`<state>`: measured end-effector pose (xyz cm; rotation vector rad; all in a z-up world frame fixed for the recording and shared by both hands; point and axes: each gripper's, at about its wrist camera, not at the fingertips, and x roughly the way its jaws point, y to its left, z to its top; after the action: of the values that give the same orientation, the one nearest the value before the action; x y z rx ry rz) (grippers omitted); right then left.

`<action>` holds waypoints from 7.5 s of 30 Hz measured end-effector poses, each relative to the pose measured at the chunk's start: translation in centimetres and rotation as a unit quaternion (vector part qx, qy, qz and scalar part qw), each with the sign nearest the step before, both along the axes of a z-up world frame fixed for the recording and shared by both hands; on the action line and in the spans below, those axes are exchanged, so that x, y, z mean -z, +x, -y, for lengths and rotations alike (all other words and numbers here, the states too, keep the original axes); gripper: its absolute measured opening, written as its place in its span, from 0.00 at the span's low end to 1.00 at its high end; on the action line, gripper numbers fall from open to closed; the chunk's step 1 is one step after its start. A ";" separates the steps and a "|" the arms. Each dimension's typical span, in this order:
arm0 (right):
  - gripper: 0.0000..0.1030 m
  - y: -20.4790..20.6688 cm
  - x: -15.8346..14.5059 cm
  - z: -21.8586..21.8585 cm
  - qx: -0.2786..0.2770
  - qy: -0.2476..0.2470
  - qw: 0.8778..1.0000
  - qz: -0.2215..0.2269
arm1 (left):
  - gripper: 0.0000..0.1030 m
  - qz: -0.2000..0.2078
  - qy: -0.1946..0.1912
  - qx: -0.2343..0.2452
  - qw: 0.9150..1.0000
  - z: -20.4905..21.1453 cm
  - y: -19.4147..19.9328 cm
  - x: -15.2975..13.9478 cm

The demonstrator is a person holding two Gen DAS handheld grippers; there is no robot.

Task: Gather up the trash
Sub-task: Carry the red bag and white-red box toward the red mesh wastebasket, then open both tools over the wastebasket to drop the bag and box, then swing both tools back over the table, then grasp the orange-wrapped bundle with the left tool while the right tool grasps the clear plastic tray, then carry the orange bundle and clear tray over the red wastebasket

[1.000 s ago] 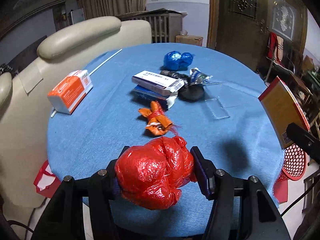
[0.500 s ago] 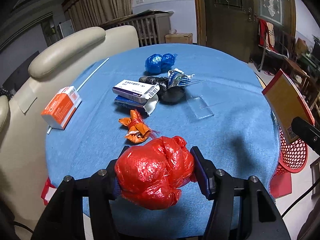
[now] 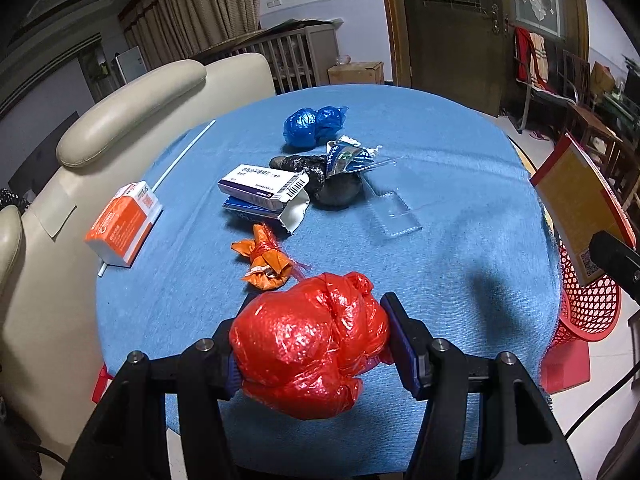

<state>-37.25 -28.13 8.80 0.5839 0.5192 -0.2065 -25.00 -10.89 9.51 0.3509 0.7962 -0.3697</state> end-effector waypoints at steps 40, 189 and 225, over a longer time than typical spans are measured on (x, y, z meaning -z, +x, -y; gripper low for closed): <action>0.51 -9.1 5.7 16.0 0.225 0.021 0.971 -0.082 | 0.60 -0.034 -0.020 0.155 0.987 12.8 -2.8 1.6; 0.53 5.2 0.0 -1.6 -0.041 -0.054 0.997 -0.047 | 0.34 -0.020 -0.059 -0.014 0.998 -2.4 3.2 0.8; 0.53 -5.6 -1.7 5.9 0.094 -0.056 0.993 -0.032 | 0.33 -0.031 -0.065 0.068 0.995 6.6 0.5 0.7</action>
<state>-42.90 -34.07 10.55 0.5186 0.5111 -0.4319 -24.53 -17.48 8.77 0.2734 0.8068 -0.5606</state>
